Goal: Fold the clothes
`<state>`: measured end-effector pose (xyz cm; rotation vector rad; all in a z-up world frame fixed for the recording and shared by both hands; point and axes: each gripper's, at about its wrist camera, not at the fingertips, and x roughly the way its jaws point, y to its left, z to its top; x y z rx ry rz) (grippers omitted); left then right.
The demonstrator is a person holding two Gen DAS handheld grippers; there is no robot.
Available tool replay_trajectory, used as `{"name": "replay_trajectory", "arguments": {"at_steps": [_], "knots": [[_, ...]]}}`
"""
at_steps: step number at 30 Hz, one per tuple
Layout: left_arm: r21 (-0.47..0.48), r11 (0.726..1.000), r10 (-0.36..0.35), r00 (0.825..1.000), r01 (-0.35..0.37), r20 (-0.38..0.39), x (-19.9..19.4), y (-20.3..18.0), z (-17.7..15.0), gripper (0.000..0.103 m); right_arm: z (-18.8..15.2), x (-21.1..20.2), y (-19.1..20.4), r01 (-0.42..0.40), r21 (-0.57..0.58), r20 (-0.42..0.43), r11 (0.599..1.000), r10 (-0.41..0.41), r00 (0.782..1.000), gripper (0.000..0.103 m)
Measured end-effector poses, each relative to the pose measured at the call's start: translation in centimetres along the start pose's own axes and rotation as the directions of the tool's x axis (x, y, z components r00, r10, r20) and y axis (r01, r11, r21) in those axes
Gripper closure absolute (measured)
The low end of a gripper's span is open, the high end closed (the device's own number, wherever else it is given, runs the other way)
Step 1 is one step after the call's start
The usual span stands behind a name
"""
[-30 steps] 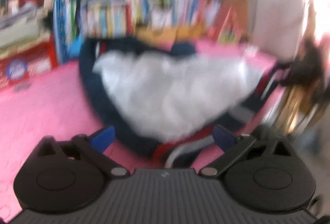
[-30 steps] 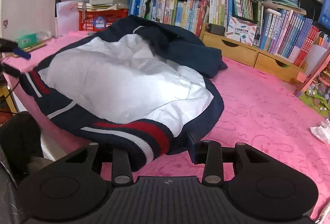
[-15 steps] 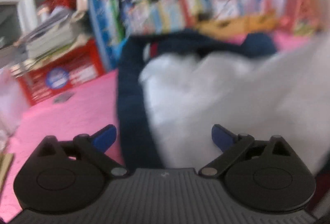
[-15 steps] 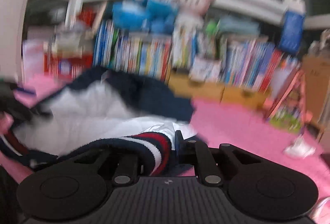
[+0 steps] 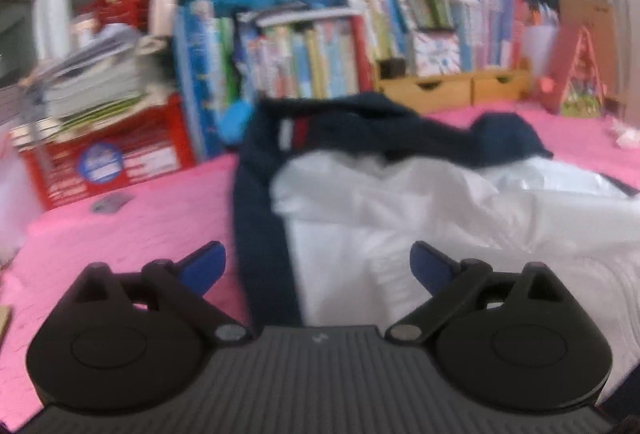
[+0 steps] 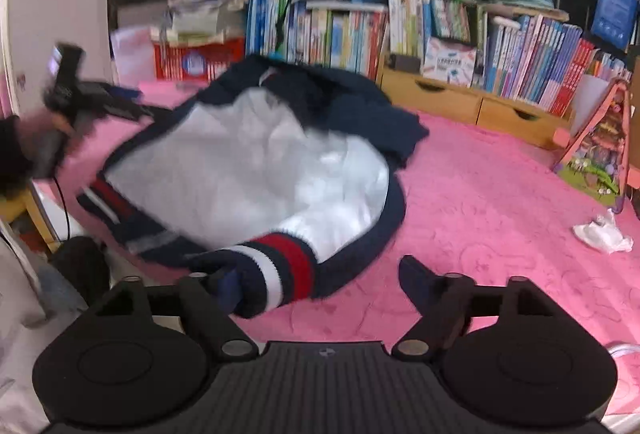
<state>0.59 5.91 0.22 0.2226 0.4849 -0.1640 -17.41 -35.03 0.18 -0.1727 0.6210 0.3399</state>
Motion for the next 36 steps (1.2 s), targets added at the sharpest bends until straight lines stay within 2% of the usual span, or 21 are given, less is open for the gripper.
{"name": "replay_trajectory", "arguments": {"at_steps": [2, 4, 7, 10, 12, 15, 16, 17, 18, 19, 20, 21, 22, 24, 26, 28, 30, 33, 34, 35, 36], "knots": [[0.045, 0.999, 0.021, 0.999, -0.019, -0.036, 2.1, -1.4, -0.5, 0.005, 0.0, -0.5, 0.0, 0.058, -0.042, -0.012, 0.997, -0.059, 0.998, 0.020], [0.048, 0.998, 0.041, 0.996, -0.037, -0.078, 3.5, -1.6, -1.3, 0.004, -0.1, -0.9, -0.2, 0.081, -0.039, -0.001, 0.996, -0.081, 0.997, 0.020], [0.034, 0.997, 0.071, 0.991, -0.067, -0.113, 4.3, -1.0, -2.2, 0.003, 1.8, 0.6, -0.3, 0.107, -0.019, 0.098, 0.994, -0.104, 0.990, 0.017], [0.030, 0.995, 0.099, 0.988, -0.096, -0.121, 3.5, -0.3, -2.9, 0.002, 6.6, 7.2, 0.5, 0.077, -0.039, 0.152, 0.996, -0.071, 0.986, 0.015], [0.001, 0.994, 0.105, 0.985, -0.106, -0.133, 3.0, 0.2, -3.3, 0.000, 10.0, 13.0, 1.8, 0.021, -0.054, 0.160, 0.998, -0.012, 0.987, 0.015], [-0.074, 0.992, 0.092, 0.984, -0.104, -0.152, 2.8, 1.0, -3.7, 0.000, 15.7, 23.9, 1.8, -0.046, -0.037, 0.110, 0.998, 0.050, 0.993, 0.018], [-0.098, 0.990, 0.084, 0.984, -0.100, -0.155, 2.7, 1.2, -3.8, 0.000, 17.3, 27.4, 1.7, -0.045, -0.022, 0.085, 0.999, 0.047, 0.995, 0.022], [-0.120, 0.988, 0.077, 0.984, -0.096, -0.158, 2.7, 1.5, -3.9, 0.000, 18.6, 30.4, 1.5, -0.036, 0.002, 0.056, 0.999, 0.036, 0.998, 0.040], [-0.137, 0.986, 0.070, 0.984, -0.092, -0.162, 2.7, 1.7, -3.9, 0.000, 19.4, 32.8, 1.3, -0.017, 0.044, 0.017, 0.999, 0.016, 1.000, 0.053], [-0.144, 0.986, 0.065, 0.984, -0.089, -0.165, 2.7, 1.8, -3.9, 0.000, 20.2, 35.2, 1.1, 0.008, 0.090, -0.028, 0.996, -0.005, 1.000, 0.076], [-0.148, 0.985, 0.062, 0.984, -0.087, -0.166, 2.7, 1.9, -4.0, 0.000, 20.9, 37.6, 0.8, 0.034, 0.135, -0.072, 0.990, -0.024, 0.997, 0.085], [-0.153, 0.985, 0.058, 0.984, -0.084, -0.167, 2.7, 2.0, -4.0, 0.000, 21.3, 39.1, 0.2, 0.063, 0.160, -0.095, 0.985, -0.048, 0.994, 0.088], [-0.160, 0.984, 0.052, 0.984, -0.080, -0.169, 2.7, 2.0, -4.0, 0.000, 21.2, 39.6, -0.7, 0.105, 0.164, -0.094, 0.981, -0.090, 0.991, 0.094], [-0.176, 0.982, 0.040, 0.984, -0.071, -0.174, 2.7, 2.3, -3.9, 0.000, 20.5, 38.5, -3.0, 0.187, 0.153, -0.060, 0.970, -0.180, 0.982, 0.096], [-0.197, 0.979, 0.024, 0.983, -0.060, -0.180, 2.8, 2.5, -4.0, 0.000, 19.8, 35.1, -6.8, 0.289, 0.152, -0.017, 0.945, -0.290, 0.957, 0.097], [-0.198, 0.978, 0.024, 0.983, -0.060, -0.181, 2.7, 2.5, -4.0, 0.000, 18.6, 30.9, -11.5, 0.407, 0.187, 0.007, 0.894, -0.415, 0.910, 0.097], [-0.181, 0.981, 0.038, 0.983, -0.070, -0.177, 2.6, 2.2, -4.0, 0.000, 17.2, 26.4, -17.0, 0.532, 0.233, 0.014, 0.814, -0.549, 0.835, 0.097], [-0.155, 0.984, 0.062, 0.983, -0.089, -0.172, 2.5, 1.7, -3.9, 0.000, 14.6, 20.0, -24.9, 0.699, 0.294, -0.048, 0.651, -0.721, 0.691, 0.096], [-0.147, 0.985, 0.069, 0.983, -0.095, -0.170, 2.5, 1.6, -3.8, 0.000, 13.7, 18.3, -27.4, 0.719, 0.331, -0.087, 0.611, -0.738, 0.669, 0.092], [-0.139, 0.985, 0.077, 0.983, -0.101, -0.169, 2.5, 1.5, -3.8, 0.000, 12.8, 16.9, -29.6, 0.714, 0.383, -0.128, 0.586, -0.731, 0.670, 0.084], [-0.131, 0.986, 0.085, 0.982, -0.107, -0.167, 2.5, 1.4, -3.7, 0.000, 11.7, 16.0, -31.8, 0.701, 0.434, -0.172, 0.566, -0.712, 0.681, 0.076]]}}
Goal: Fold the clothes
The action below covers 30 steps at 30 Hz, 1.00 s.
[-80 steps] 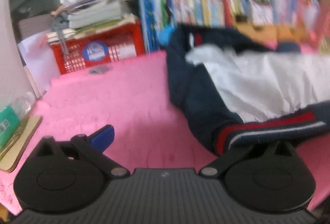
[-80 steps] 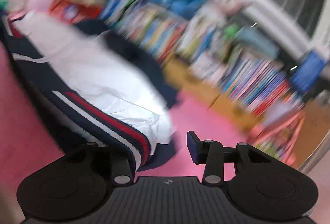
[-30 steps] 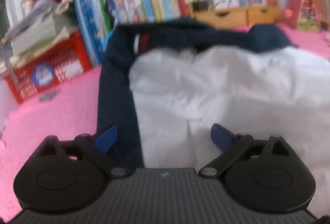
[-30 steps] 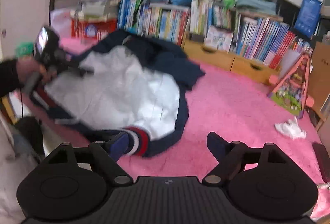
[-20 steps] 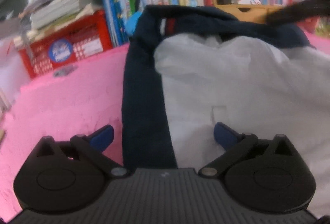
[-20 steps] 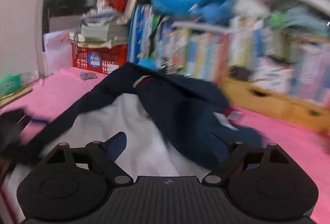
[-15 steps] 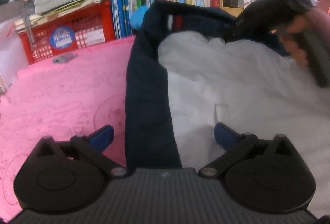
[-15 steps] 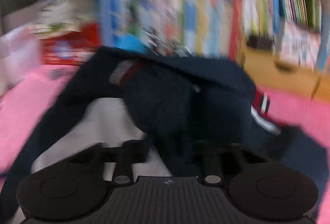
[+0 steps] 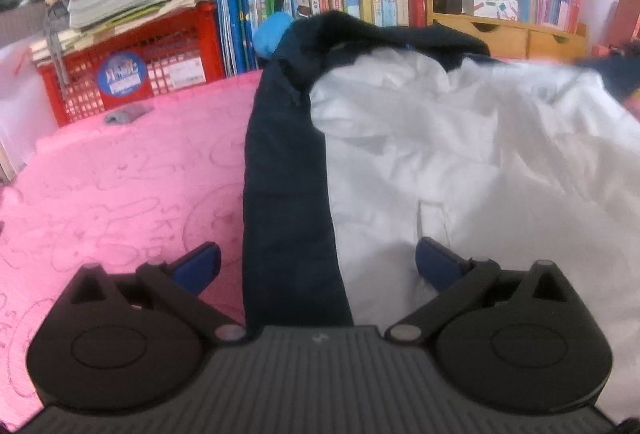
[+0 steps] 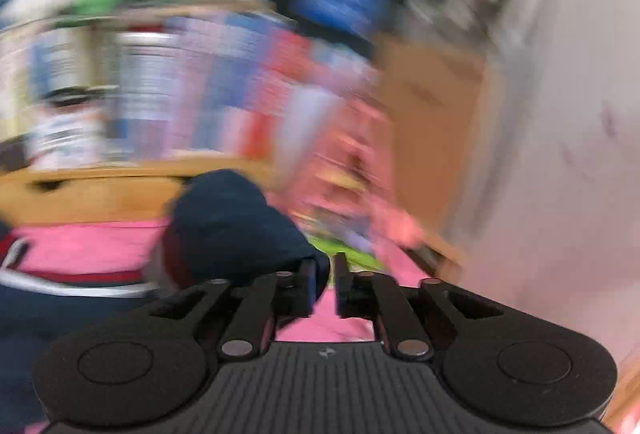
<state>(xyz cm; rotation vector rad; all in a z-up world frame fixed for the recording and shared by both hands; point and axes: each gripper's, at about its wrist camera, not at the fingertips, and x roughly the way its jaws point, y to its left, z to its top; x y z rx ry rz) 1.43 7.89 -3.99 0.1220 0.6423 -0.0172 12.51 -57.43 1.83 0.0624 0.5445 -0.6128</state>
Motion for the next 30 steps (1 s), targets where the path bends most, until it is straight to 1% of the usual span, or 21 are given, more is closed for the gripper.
{"name": "replay_trajectory", "arguments": {"at_steps": [1, 2, 3, 5, 7, 9, 10, 11, 12, 14, 15, 17, 18, 19, 20, 21, 22, 23, 25, 27, 30], "knots": [[0.007, 1.000, 0.007, 1.000, -0.007, 0.003, -0.1, -0.1, 0.0, 0.000, -0.3, 1.1, -1.5, 0.008, 0.030, -0.047, 1.000, -0.007, 0.999, 0.055], [0.012, 1.000, 0.012, 1.000, -0.012, 0.006, -0.1, -0.3, 0.0, 0.000, -0.7, 2.2, -2.7, 0.022, 0.049, -0.091, 0.999, -0.018, 0.996, 0.045], [0.015, 1.000, 0.015, 1.000, -0.015, 0.007, -0.1, -0.3, 0.0, 0.000, -1.3, 2.6, -3.2, 0.027, 0.057, -0.110, 0.998, -0.020, 0.994, 0.042], [0.020, 1.000, 0.021, 1.000, -0.021, 0.009, -0.1, -0.4, 0.0, 0.000, -2.6, 2.6, -3.1, 0.001, 0.070, -0.119, 0.998, 0.007, 0.993, 0.021], [0.021, 1.000, 0.022, 1.000, -0.023, 0.010, -0.1, -0.4, 0.0, 0.000, -3.8, 1.6, -2.2, -0.080, 0.105, -0.116, 0.991, 0.093, 0.989, 0.019], [0.021, 1.000, 0.022, 1.000, -0.022, 0.010, -0.1, -0.3, 0.0, 0.000, -4.9, -0.2, -0.5, -0.234, 0.158, -0.120, 0.959, 0.254, 0.960, 0.019], [0.020, 1.000, 0.022, 1.000, -0.022, 0.010, -0.1, -0.3, 0.0, 0.000, -5.5, -1.1, 0.4, -0.327, 0.187, -0.121, 0.926, 0.352, 0.928, 0.019], [0.020, 1.000, 0.022, 1.000, -0.022, 0.010, -0.1, -0.3, 0.0, 0.000, -6.4, -2.1, 1.4, -0.416, 0.221, -0.125, 0.882, 0.449, 0.885, 0.019], [0.019, 1.000, 0.022, 1.000, -0.022, 0.010, -0.1, -0.3, 0.0, 0.000, -7.4, -2.7, 2.4, -0.496, 0.267, -0.144, 0.826, 0.543, 0.827, 0.019], [0.018, 1.000, 0.022, 1.000, -0.022, 0.009, -0.1, -0.3, 0.0, 0.000, -9.5, -3.4, 4.5, -0.625, 0.371, -0.178, 0.687, 0.713, 0.678, 0.019], [0.018, 1.000, 0.021, 1.000, -0.021, 0.009, -0.1, -0.3, 0.0, 0.000, -10.5, -3.0, 5.5, -0.642, 0.426, -0.193, 0.638, 0.757, 0.625, 0.019], [0.015, 1.000, 0.019, 1.000, -0.019, 0.008, -0.1, -0.3, 0.0, 0.000, -12.1, -1.6, 7.5, -0.629, 0.533, -0.219, 0.565, 0.811, 0.543, 0.019], [0.014, 1.000, 0.018, 1.000, -0.018, 0.007, -0.1, -0.3, 0.0, 0.000, -12.5, -0.8, 8.4, -0.611, 0.567, -0.222, 0.553, 0.817, 0.533, 0.019], [0.013, 1.000, 0.018, 1.000, -0.018, 0.007, -0.1, -0.2, 0.0, 0.000, -12.4, -0.1, 9.0, -0.596, 0.580, -0.204, 0.555, 0.808, 0.554, 0.020], [0.013, 1.000, 0.018, 1.000, -0.018, 0.007, -0.1, -0.2, 0.0, 0.000, -12.2, 0.5, 9.6, -0.585, 0.588, -0.177, 0.559, 0.794, 0.581, 0.027], [0.013, 1.000, 0.019, 1.000, -0.019, 0.007, -0.1, -0.2, -0.1, 0.000, -11.5, 1.1, 10.3, -0.568, 0.574, -0.174, 0.590, 0.765, 0.619, 0.041], [0.012, 1.000, 0.021, 1.000, -0.021, 0.007, -0.1, -0.3, -0.1, 0.000, -10.6, 1.7, 10.9, -0.546, 0.549, -0.182, 0.633, 0.728, 0.662, 0.084], [0.012, 1.000, 0.023, 1.000, -0.023, 0.007, -0.1, -0.3, -0.1, 0.000, -9.6, 2.0, 11.4, -0.530, 0.514, -0.184, 0.674, 0.690, 0.700, 0.096], [0.011, 1.000, 0.022, 1.000, -0.022, 0.006, -0.1, -0.3, -0.1, 0.000, -7.2, 2.2, 12.2, -0.511, 0.425, -0.155, 0.747, 0.616, 0.772, 0.097], [0.005, 1.000, 0.018, 1.000, -0.018, 0.003, -0.1, -0.1, -0.1, 0.000, -3.9, 2.2, 12.1, -0.495, 0.302, -0.060, 0.815, 0.535, 0.843, 0.097], [-0.005, 1.000, 0.014, 1.000, -0.014, 0.000, 0.0, 0.0, -0.2, 0.000, -0.7, 4.9, 11.9, -0.357, 0.166, -0.017, 0.919, 0.365, 0.931, 0.096]]}}
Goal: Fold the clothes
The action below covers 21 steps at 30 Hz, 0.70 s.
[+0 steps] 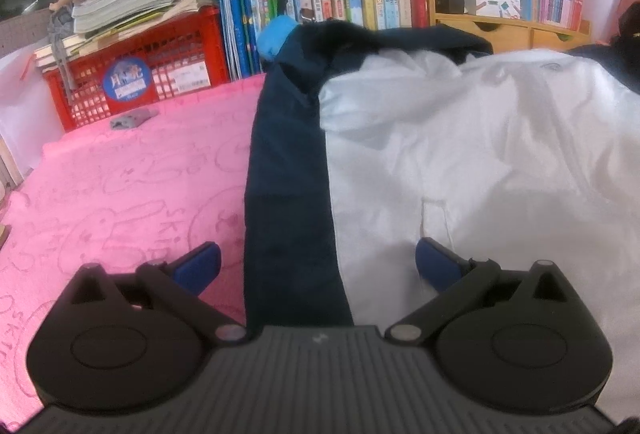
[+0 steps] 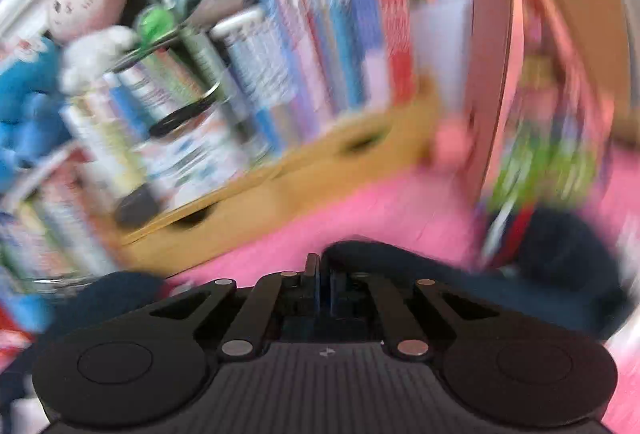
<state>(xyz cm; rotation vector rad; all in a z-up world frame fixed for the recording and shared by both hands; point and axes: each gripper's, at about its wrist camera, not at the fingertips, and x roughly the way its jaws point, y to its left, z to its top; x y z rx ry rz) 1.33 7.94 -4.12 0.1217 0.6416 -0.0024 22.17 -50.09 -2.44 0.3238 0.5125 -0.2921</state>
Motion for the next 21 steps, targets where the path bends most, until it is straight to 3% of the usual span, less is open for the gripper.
{"name": "replay_trajectory", "arguments": {"at_steps": [1, 4, 5, 6, 7, 8, 11, 13, 15, 17, 18, 19, 20, 21], "knots": [[-0.001, 1.000, 0.000, 1.000, 0.000, 0.000, 0.0, 0.0, 0.0, 0.000, 0.6, 1.1, -0.7, 0.045, -0.010, -0.020, 0.999, -0.045, 0.999, 0.095], [-0.010, 1.000, -0.007, 1.000, 0.007, -0.004, 0.1, 0.2, 0.0, 0.000, -0.3, 0.8, -2.8, -0.007, 0.039, -0.104, 0.999, 0.011, 0.995, 0.081], [-0.015, 1.000, -0.011, 1.000, 0.011, -0.006, 0.1, 0.3, 0.0, 0.000, -1.1, -0.1, -3.2, -0.054, 0.037, -0.117, 0.998, 0.058, 0.991, 0.063], [-0.020, 1.000, -0.014, 1.000, 0.014, -0.007, 0.2, 0.4, 0.0, 0.000, -2.0, -1.3, -3.3, -0.112, 0.027, -0.124, 0.993, 0.115, 0.986, 0.054], [-0.022, 1.000, -0.016, 1.000, 0.016, -0.008, 0.2, 0.4, 0.0, 0.000, -3.1, -2.7, -3.5, -0.168, 0.015, -0.133, 0.986, 0.168, 0.977, 0.046], [-0.022, 1.000, -0.014, 1.000, 0.014, -0.007, 0.2, 0.4, -0.1, 0.000, -4.3, -4.0, -3.4, -0.218, 0.002, -0.151, 0.976, 0.215, 0.965, 0.046], [-0.019, 1.000, 0.009, 1.000, -0.009, -0.006, -0.1, 0.2, 0.0, 0.000, -7.3, -8.3, -2.2, -0.303, -0.053, -0.191, 0.951, 0.288, 0.938, 0.046], [0.005, 1.000, 0.001, 1.000, -0.001, -0.003, -0.7, 0.0, 0.9, 0.007, -8.9, -11.1, -0.2, -0.332, -0.131, -0.181, 0.934, 0.307, 0.934, 0.046], [0.024, 0.999, -0.031, 0.998, 0.030, 0.052, -1.6, -0.1, 2.9, 0.008, -10.5, -13.4, 2.3, -0.373, -0.197, -0.183, 0.907, 0.340, 0.922, 0.045], [0.041, 0.998, -0.044, 0.991, 0.039, 0.126, -2.1, -0.4, 5.6, 0.003, -12.2, -14.8, 5.2, -0.441, -0.229, -0.214, 0.868, 0.398, 0.892, 0.047], [0.056, 0.998, -0.043, 0.986, 0.035, 0.160, -1.9, -0.8, 7.1, 0.000, -13.4, -15.5, 6.5, -0.468, -0.229, -0.246, 0.854, 0.414, 0.876, 0.053], [0.084, 0.996, -0.051, 0.983, 0.036, 0.177, -1.2, -1.3, 8.6, 0.000, -14.6, -15.4, 7.6, -0.477, -0.230, -0.289, 0.848, 0.408, 0.866, 0.080], [0.120, 0.992, -0.066, 0.982, 0.045, 0.179, 0.0, -2.0, 9.9, 0.000, -15.7, -15.1, 8.9, -0.479, -0.234, -0.333, 0.846, 0.393, 0.857, 0.094], [0.151, 0.987, -0.082, 0.980, 0.055, 0.179, 1.3, -2.8, 10.9, 0.000, -16.7, -14.8, 9.5, -0.484, -0.236, -0.357, 0.843, 0.388, 0.850, 0.094]]}}
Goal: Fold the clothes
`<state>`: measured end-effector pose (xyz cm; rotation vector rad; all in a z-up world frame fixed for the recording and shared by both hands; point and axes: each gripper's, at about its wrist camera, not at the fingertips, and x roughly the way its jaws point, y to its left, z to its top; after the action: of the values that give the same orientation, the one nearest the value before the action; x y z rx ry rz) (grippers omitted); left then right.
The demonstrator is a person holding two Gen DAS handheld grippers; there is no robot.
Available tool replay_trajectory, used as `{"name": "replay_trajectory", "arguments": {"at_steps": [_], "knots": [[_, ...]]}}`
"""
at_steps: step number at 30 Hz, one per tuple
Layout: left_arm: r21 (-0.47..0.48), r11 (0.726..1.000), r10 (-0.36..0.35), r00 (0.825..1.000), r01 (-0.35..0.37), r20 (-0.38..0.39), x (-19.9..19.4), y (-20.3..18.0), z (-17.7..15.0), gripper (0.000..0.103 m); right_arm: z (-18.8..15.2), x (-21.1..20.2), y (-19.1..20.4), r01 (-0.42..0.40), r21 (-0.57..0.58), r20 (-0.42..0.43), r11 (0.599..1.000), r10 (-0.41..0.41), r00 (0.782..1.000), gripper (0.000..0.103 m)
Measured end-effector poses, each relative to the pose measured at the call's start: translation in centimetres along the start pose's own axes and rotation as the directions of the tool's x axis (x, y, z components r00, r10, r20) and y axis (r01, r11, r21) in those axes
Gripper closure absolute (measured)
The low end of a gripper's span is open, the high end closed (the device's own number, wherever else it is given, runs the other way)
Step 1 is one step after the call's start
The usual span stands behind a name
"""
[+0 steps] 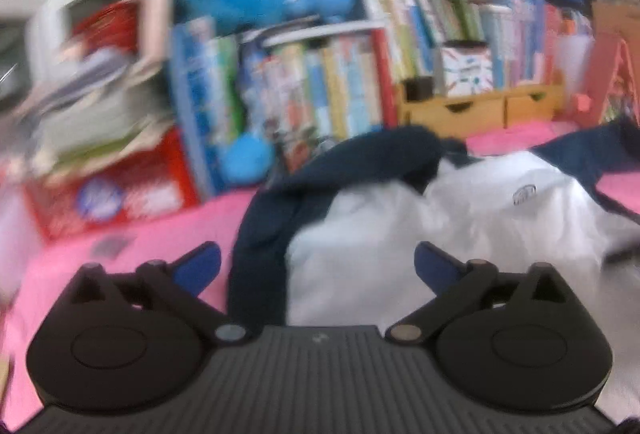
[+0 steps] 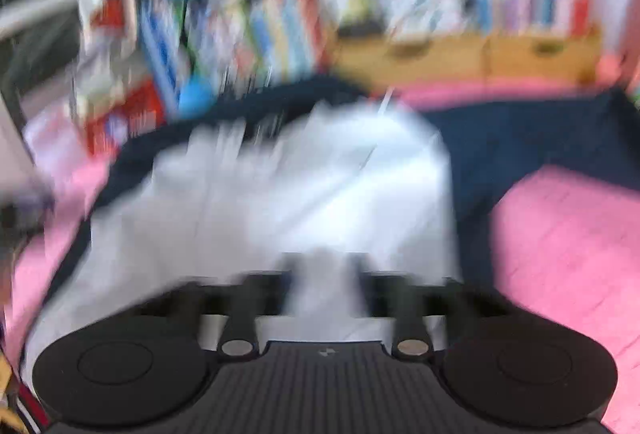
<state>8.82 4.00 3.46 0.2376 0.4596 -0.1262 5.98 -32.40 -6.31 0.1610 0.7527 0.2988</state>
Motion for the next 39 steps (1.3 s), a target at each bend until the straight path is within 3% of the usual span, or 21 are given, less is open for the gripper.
{"name": "replay_trajectory", "arguments": {"at_steps": [2, 6, 11, 13, 14, 15, 16, 19, 22, 24, 26, 28, 31, 33, 36, 37, 39], "knots": [[0.061, 0.998, -0.029, 1.000, 0.029, 0.004, 3.2, -1.1, 1.5, 0.000, -1.2, 0.9, 0.8, 0.001, -0.009, -0.006, 1.000, -0.001, 1.000, 0.094], [0.150, 0.988, -0.029, 0.999, 0.031, -0.015, 9.8, -4.8, 3.4, 0.002, -2.5, 0.5, 1.6, 0.052, -0.054, 0.066, 0.997, -0.048, 0.997, 0.094], [0.172, 0.982, -0.066, 0.996, 0.074, -0.053, 17.0, -9.9, 5.4, 0.006, -2.3, 0.8, 1.6, 0.052, -0.038, 0.075, 0.998, -0.049, 0.996, 0.093], [0.220, 0.975, 0.002, 0.993, 0.023, -0.117, 20.4, -11.9, 5.9, 0.035, -2.3, 0.8, 1.2, 0.034, -0.013, 0.076, 0.999, -0.033, 0.997, 0.093], [0.236, 0.971, 0.062, 0.988, -0.027, -0.142, 21.8, -12.0, 6.0, 0.070, -2.3, 0.7, 0.9, 0.019, 0.007, 0.077, 1.000, -0.019, 0.997, 0.093], [0.229, 0.971, 0.104, 0.983, -0.067, -0.151, 22.5, -11.4, 6.2, 0.093, -2.4, 0.7, 0.6, 0.004, 0.027, 0.078, 1.000, -0.006, 0.997, 0.093], [0.196, 0.977, 0.113, 0.982, -0.082, -0.149, 22.6, -10.1, 6.6, 0.098, -2.4, 0.8, 0.2, -0.010, 0.045, 0.079, 0.999, 0.006, 0.997, 0.093], [0.110, 0.988, 0.115, 0.991, -0.106, -0.075, 20.2, -5.1, 7.5, 0.098, -2.4, 0.7, -0.5, -0.042, 0.085, 0.081, 0.995, 0.035, 0.996, 0.093], [0.069, 0.974, 0.217, 0.976, -0.217, 0.012, 16.1, 0.9, 8.2, 0.097, -2.4, 0.7, -0.7, -0.053, 0.099, 0.082, 0.994, 0.045, 0.996, 0.093], [0.014, 0.957, 0.288, 0.956, -0.289, 0.054, 12.6, 5.7, 8.3, 0.098, -2.4, 0.7, -0.7, -0.053, 0.099, 0.082, 0.994, 0.045, 0.996, 0.093], [-0.033, 0.922, 0.388, 0.918, -0.387, 0.076, 9.2, 10.7, 7.9, 0.098, -2.4, 0.7, -0.5, -0.047, 0.094, 0.082, 0.995, 0.039, 0.996, 0.093], [-0.080, 0.881, 0.471, 0.882, -0.467, 0.036, 6.5, 15.8, 6.6, 0.097, -2.4, 0.7, -0.3, -0.037, 0.082, 0.080, 0.996, 0.030, 0.996, 0.093], [-0.143, 0.849, 0.498, 0.861, -0.508, -0.100, 4.3, 22.8, 2.6, 0.090, -2.4, 0.7, 0.2, -0.014, 0.056, 0.078, 0.998, 0.010, 0.997, 0.093], [-0.202, 0.850, 0.454, 0.871, -0.486, -0.185, 3.8, 26.1, -0.9, 0.081, -2.4, 0.8, 0.6, 0.002, 0.038, 0.077, 0.999, -0.005, 0.997, 0.093], [-0.299, 0.825, 0.383, 0.863, -0.480, -0.329, 4.9, 28.9, -5.7, 0.074, -2.4, 0.8, 1.1, 0.028, 0.011, 0.076, 1.000, -0.028, 0.997, 0.093], [-0.303, 0.827, 0.355, 0.857, -0.474, -0.374, 5.5, 29.2, -7.1, 0.074, -2.4, 0.8, 1.3, 0.036, 0.002, 0.076, 0.999, -0.036, 0.996, 0.093], [-0.232, 0.861, 0.323, 0.838, -0.453, -0.439, 6.6, 28.6, -9.1, 0.074, -2.4, 0.8, 1.6, 0.052, -0.018, 0.075, 0.999, -0.050, 0.996, 0.093]]}}
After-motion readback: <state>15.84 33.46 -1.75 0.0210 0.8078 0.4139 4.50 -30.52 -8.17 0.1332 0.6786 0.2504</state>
